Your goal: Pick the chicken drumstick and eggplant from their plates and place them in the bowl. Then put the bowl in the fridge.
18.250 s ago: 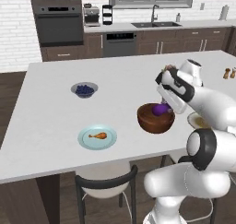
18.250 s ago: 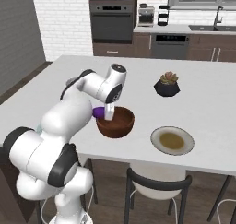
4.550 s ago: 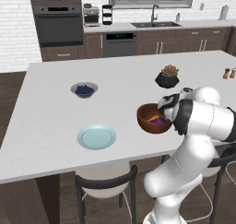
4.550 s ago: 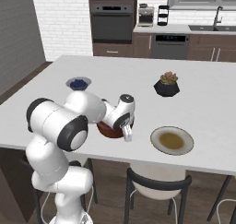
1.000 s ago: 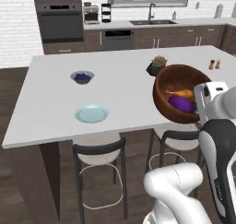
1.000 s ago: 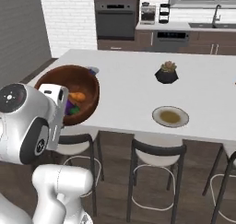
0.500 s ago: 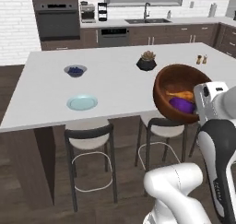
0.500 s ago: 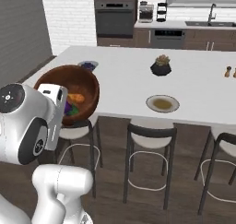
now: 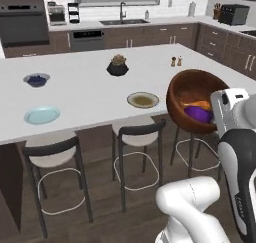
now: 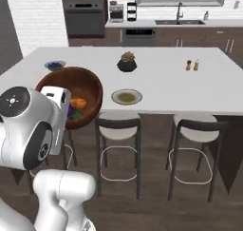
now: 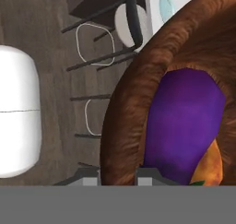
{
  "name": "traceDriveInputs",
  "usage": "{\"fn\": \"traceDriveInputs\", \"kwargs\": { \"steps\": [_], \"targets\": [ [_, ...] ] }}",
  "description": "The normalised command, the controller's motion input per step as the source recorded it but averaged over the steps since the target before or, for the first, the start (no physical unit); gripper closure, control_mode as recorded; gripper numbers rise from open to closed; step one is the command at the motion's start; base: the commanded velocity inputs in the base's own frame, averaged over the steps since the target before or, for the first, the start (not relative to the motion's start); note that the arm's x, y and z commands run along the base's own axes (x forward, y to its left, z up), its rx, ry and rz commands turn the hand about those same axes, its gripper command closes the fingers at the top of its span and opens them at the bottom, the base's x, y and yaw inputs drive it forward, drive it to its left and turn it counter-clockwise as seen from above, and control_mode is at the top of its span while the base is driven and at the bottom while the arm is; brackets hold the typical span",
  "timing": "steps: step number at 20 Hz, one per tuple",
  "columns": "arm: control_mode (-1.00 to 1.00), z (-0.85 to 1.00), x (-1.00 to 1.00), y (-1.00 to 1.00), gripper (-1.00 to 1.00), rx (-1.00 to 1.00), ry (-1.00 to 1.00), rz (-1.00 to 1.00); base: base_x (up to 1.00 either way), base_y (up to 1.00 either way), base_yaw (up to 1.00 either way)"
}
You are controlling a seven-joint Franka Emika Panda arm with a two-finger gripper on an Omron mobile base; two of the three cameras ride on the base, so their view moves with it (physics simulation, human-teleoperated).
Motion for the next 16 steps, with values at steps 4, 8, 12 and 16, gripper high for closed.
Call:
{"fn": "traceDriveInputs", "kwargs": {
  "steps": [4, 8, 12, 16],
  "targets": [
    [1.0, 0.0, 0.0, 0.0, 1.0, 0.0, 0.0, 0.0, 0.0, -0.23, -0.91],
    [1.0, 0.0, 0.0, 0.0, 1.0, 0.0, 0.0, 0.0, 0.0, -0.06, -0.9],
    [1.0, 0.0, 0.0, 0.0, 1.0, 0.0, 0.0, 0.0, 0.01, 0.0, -0.86],
    [1.0, 0.0, 0.0, 0.0, 1.0, 0.0, 0.0, 0.0, 0.23, 0.0, -0.82]
  ]
}}
